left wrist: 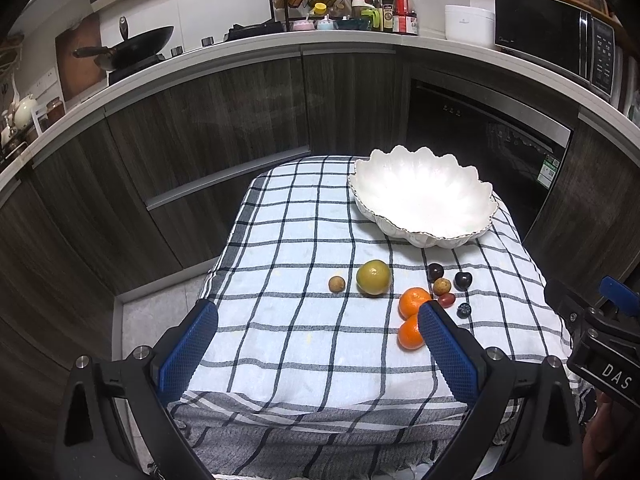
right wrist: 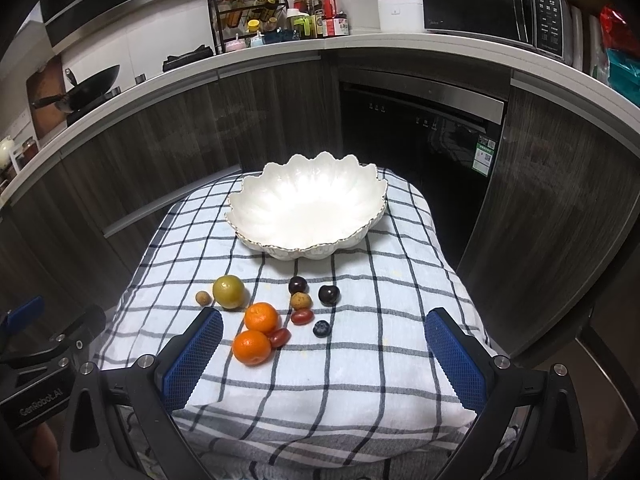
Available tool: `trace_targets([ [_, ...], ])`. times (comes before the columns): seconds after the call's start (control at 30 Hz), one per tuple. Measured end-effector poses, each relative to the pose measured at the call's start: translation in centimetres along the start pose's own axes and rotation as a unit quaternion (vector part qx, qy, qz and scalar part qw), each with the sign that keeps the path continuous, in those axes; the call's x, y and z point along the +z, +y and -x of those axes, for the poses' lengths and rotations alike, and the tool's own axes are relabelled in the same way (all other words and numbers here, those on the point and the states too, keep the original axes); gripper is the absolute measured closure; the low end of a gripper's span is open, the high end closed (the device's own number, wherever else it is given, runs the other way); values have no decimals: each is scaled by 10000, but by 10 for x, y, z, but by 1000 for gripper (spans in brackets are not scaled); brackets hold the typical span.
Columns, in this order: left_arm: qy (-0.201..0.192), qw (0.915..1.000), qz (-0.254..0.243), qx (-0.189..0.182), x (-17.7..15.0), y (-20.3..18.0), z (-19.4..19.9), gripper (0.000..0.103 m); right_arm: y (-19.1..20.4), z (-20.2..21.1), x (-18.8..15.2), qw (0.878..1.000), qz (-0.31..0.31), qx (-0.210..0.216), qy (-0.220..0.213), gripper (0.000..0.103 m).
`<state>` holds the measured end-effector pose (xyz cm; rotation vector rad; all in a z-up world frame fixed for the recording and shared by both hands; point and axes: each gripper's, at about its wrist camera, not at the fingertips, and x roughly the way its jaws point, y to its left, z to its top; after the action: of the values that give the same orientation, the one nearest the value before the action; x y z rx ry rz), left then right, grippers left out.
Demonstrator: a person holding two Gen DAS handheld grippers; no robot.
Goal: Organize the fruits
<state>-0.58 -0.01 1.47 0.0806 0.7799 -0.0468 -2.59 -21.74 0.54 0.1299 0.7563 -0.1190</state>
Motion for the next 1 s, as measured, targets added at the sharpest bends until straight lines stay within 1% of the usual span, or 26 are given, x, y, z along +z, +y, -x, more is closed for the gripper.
trace_targets([
  [0.3, -72, 10000, -38, -12, 0, -2, 2, 0, 0, 2, 1, 10000, 2, -3, -46, 0],
  [1.0, -107, 9999, -57, -9, -1, -5, 2, 0, 0, 3, 1, 9999, -21, -21, -119, 0],
])
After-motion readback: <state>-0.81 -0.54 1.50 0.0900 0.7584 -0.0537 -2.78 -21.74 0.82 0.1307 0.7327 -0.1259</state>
